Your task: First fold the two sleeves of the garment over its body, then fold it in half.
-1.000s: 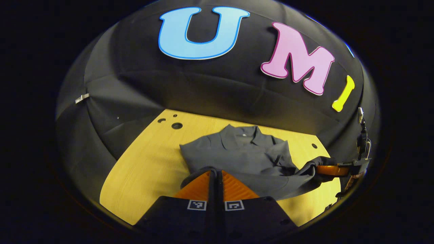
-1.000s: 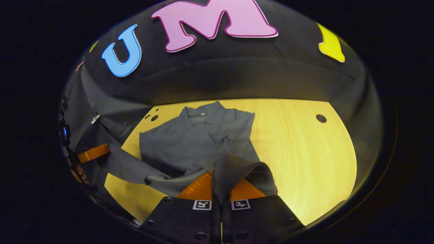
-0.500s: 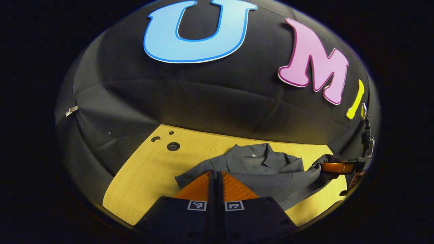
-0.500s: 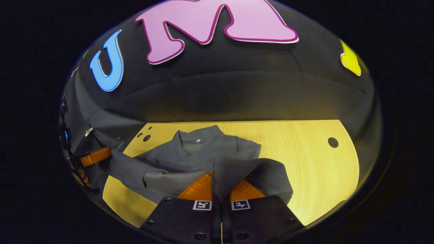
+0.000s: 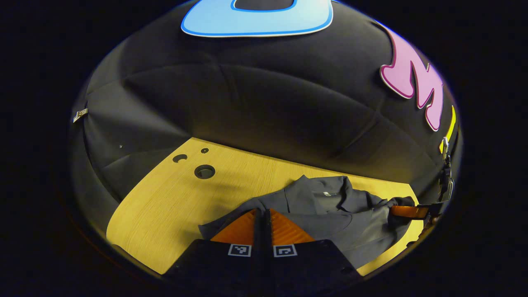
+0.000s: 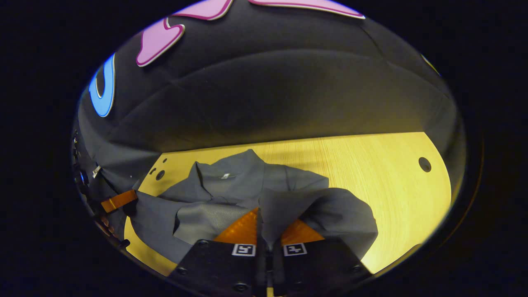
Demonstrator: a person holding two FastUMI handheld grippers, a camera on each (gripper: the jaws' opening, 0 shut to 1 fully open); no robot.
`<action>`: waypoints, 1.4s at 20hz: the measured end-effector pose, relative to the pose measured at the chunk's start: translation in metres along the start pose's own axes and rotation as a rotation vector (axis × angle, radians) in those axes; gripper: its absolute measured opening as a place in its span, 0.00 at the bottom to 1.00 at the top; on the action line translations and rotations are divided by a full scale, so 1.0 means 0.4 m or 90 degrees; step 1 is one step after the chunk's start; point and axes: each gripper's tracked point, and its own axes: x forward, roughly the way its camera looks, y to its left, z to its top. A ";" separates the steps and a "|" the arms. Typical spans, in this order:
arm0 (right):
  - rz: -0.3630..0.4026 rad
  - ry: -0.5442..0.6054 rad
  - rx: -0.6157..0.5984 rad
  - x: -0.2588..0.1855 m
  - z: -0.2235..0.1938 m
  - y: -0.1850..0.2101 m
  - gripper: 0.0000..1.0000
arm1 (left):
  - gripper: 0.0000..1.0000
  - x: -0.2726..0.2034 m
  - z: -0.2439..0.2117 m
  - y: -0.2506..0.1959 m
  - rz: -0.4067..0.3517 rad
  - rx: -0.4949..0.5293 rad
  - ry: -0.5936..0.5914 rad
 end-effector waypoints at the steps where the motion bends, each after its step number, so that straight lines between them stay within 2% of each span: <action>1: 0.003 0.004 0.005 0.007 -0.004 -0.001 0.18 | 0.05 0.007 -0.001 0.002 0.007 0.002 0.000; 2: 0.000 0.004 0.008 0.003 -0.004 -0.002 0.20 | 0.07 0.012 -0.005 0.012 0.019 0.011 0.001; 3: 0.000 0.002 0.011 0.000 0.004 -0.004 0.29 | 0.10 0.011 -0.005 0.020 0.033 0.026 0.003; 4: -0.002 -0.004 0.013 -0.001 0.009 -0.008 0.30 | 0.13 0.000 0.004 0.022 0.045 0.041 -0.001; 5: -0.001 -0.011 0.015 -0.014 0.022 -0.006 0.46 | 0.14 -0.013 0.018 0.016 0.042 0.049 -0.008; 6: -0.002 -0.016 0.016 -0.029 0.029 -0.009 0.62 | 0.25 -0.025 0.034 0.008 0.039 0.052 -0.019; 7: -0.005 -0.022 0.015 -0.042 0.035 -0.014 0.78 | 0.28 -0.048 0.053 0.000 0.032 0.053 -0.031; 8: -0.010 -0.029 0.011 -0.066 0.048 -0.018 0.94 | 0.39 -0.070 0.067 -0.003 0.029 0.058 -0.040; 10: -0.026 -0.051 -0.014 -0.107 0.067 -0.031 0.93 | 0.62 -0.125 0.096 -0.006 0.029 0.070 -0.060; 11: -0.033 -0.067 -0.028 -0.141 0.079 -0.032 1.00 | 0.73 -0.161 0.112 -0.011 0.030 0.080 -0.072; 12: -0.043 -0.084 -0.042 -0.173 0.091 -0.033 1.00 | 0.90 -0.200 0.129 -0.009 0.034 0.091 -0.087; 13: -0.049 -0.101 -0.052 -0.211 0.101 -0.031 0.99 | 0.89 -0.242 0.145 -0.012 0.036 0.100 -0.104; 14: -0.052 -0.118 -0.060 -0.243 0.106 -0.021 0.99 | 0.96 -0.287 0.159 -0.015 0.039 0.107 -0.123; 16: -0.055 -0.152 -0.072 -0.317 0.113 -0.002 0.99 | 0.96 -0.381 0.176 -0.020 0.045 0.112 -0.154; 19: -0.067 -0.168 -0.094 -0.420 0.083 0.015 0.99 | 0.96 -0.517 0.162 -0.018 0.069 0.131 -0.162; 24: -0.047 -0.183 -0.071 -0.560 0.009 0.082 0.99 | 0.96 -0.683 0.106 -0.052 0.041 0.109 -0.187; 28: -0.037 -0.203 -0.082 -0.645 -0.044 0.129 0.98 | 0.96 -0.768 0.053 -0.039 0.042 0.117 -0.220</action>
